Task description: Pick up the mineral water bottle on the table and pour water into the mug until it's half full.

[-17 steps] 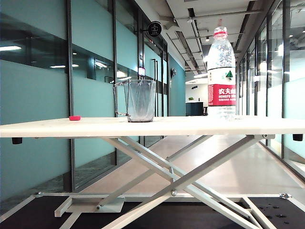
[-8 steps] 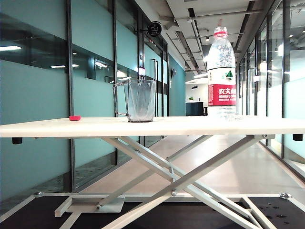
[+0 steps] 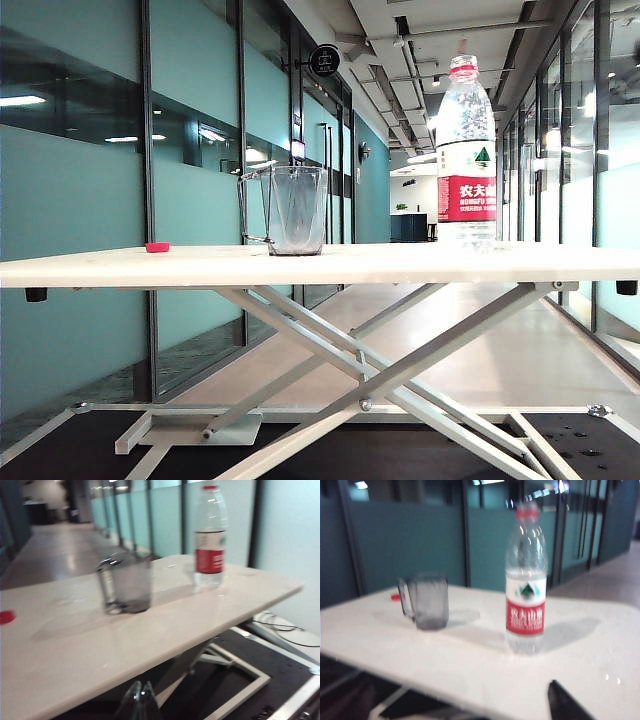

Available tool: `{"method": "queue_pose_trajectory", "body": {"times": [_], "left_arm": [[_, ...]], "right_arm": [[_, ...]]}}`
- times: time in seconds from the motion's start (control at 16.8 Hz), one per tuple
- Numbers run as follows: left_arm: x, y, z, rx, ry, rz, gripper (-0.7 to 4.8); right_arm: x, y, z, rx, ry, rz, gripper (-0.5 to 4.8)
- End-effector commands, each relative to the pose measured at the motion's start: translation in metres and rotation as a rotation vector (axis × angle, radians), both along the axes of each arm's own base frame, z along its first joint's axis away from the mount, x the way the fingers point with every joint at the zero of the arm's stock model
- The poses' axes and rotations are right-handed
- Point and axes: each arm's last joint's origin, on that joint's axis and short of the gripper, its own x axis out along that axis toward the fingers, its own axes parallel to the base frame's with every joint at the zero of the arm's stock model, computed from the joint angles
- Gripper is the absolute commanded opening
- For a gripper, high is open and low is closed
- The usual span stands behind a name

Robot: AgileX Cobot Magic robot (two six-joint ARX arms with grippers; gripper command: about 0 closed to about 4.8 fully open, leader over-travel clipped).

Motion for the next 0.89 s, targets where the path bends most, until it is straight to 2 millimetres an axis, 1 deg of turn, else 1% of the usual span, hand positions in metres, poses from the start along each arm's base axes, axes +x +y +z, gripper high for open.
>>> {"method": "queue_pose_trajectory", "body": {"times": [0.06,0.18,0.3,0.36,0.54,0.66,0.72,0.89], "left_arm": [[0.001,0.001,-0.003,-0.004,0.039,0.053,-0.05],[0.001,0.001,-0.006,-0.005,0.066,0.053,-0.05],[0.001,0.001,-0.010,-0.007,0.109,0.053,-0.05],[0.001,0.001,-0.011,-0.008,0.122,0.053,-0.05],[0.001,0.001,-0.011,-0.008,0.125,0.053,-0.05],[0.001,0.001,-0.011,-0.008,0.125,0.052,-0.05],[0.001,0.001,-0.011,-0.008,0.124,0.052,-0.05],[0.001,0.001,-0.011,-0.008,0.124,0.052,-0.05]], "right_arm": [[0.001,0.001,0.001,0.020,-0.016,-0.054,4.79],[0.003,0.002,0.002,0.017,-0.018,-0.050,4.79],[0.011,0.003,0.008,0.016,-0.016,-0.045,4.79],[0.016,0.004,0.012,0.009,0.001,-0.048,4.79],[0.044,0.005,0.027,0.000,0.035,-0.119,4.79],[0.074,0.009,0.037,-0.003,0.041,-0.114,4.79],[0.095,0.013,0.041,-0.011,0.041,-0.065,4.79],[0.149,0.021,0.042,-0.026,0.069,0.004,4.79]]}}
